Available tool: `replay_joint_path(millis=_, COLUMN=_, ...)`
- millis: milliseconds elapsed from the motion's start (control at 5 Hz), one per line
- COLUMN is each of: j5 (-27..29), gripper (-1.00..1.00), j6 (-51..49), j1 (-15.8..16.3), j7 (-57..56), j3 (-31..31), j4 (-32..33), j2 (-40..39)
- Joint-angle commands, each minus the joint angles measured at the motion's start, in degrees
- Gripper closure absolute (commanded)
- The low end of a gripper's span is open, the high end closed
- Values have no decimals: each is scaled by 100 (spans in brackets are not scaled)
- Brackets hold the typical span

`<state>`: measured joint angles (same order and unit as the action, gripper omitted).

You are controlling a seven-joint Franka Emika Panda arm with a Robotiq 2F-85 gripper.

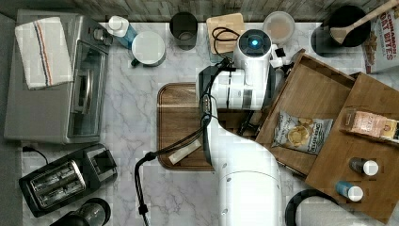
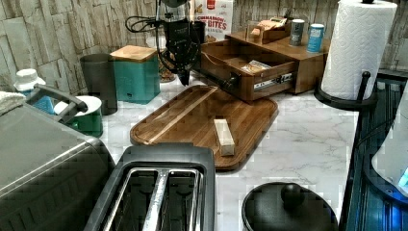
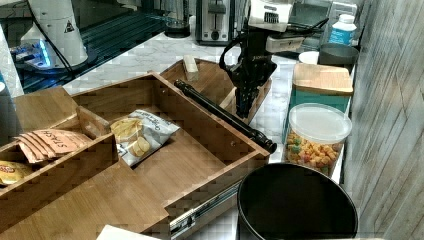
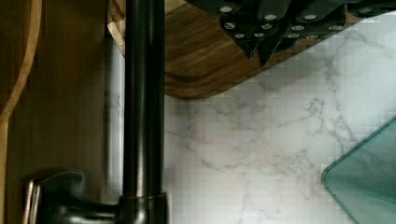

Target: Close the drawer.

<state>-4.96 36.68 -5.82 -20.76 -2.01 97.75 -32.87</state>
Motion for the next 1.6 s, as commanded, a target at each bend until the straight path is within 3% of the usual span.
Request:
replay_joint_path(millis=200, j5=667, gripper=100, j6=-36, j1=-1170, j7=-1565, j3=17, j4=52, j2=424)
replay_joint_path(millis=600, j5=250, gripper=100, j6=142, j1=-1550, j7=-1996, j3=-391, j4=686, j2=767)
replay_joint_path(millis=1000, j5=-523, gripper=100, j6=302, j1=-1770, j7=-1912, j3=-1080, j4=1124, j2=1027)
replay_joint_path(millis=1200, j5=-725, gripper=100, j6=36, j1=-1966, j7=-1741, j3=-1218, j4=1006, j2=959)
replay_joint_path(millis=1400, j5=-471, gripper=100, j6=-280, j1=-2133, j7=-1706, j3=-1376, j4=657, j2=717)
replay_joint_path(millis=1600, j5=-466, gripper=100, j6=-1149, j1=-2119, j7=-1472, j3=-1636, j4=223, j2=732)
